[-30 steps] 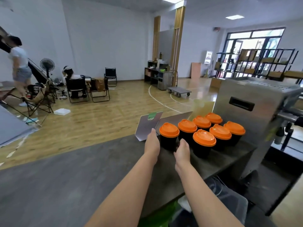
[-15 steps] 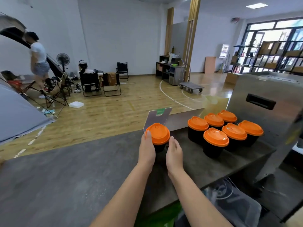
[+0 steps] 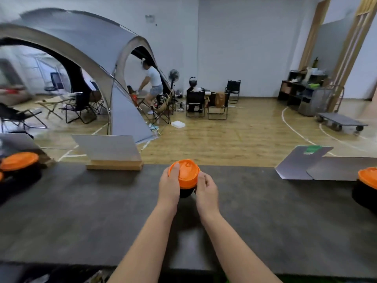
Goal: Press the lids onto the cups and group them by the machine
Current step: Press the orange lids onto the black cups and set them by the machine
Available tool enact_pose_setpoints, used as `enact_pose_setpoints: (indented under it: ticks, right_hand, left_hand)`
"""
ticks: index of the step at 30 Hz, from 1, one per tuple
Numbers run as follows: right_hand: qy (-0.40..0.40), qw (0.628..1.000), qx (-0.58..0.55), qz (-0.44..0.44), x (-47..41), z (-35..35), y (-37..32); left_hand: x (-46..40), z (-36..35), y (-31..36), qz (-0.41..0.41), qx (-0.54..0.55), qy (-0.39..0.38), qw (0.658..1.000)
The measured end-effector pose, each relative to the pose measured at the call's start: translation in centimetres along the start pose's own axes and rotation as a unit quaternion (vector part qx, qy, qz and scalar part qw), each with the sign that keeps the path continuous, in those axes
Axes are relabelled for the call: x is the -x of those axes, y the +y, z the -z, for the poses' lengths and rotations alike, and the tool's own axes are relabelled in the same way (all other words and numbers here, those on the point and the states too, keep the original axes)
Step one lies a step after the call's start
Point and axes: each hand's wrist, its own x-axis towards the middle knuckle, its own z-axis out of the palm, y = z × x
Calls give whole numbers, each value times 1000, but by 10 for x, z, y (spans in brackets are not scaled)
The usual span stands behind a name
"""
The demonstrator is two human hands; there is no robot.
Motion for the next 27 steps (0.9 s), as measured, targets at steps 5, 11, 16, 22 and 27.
enact_pose_setpoints:
  ticks: [5, 11, 16, 22, 27]
  right_hand:
    - [27, 998, 60, -13, 6, -33, 9]
    - [91, 991, 94, -14, 8, -19, 3]
    - [151, 984, 74, -52, 1, 14, 9]
    - [149, 983, 101, -40, -4, 42, 12]
    - [64, 992, 105, 27, -7, 48, 7]
  left_hand:
    - [-13, 35, -2, 38, 4, -25, 999]
    - [-11, 32, -11, 61, -30, -93, 993]
    - [3, 6, -17, 38, -41, -120, 991]
    - [9, -14, -18, 81, -9, -141, 987]
    - [1, -14, -23, -97, -95, -6, 991]
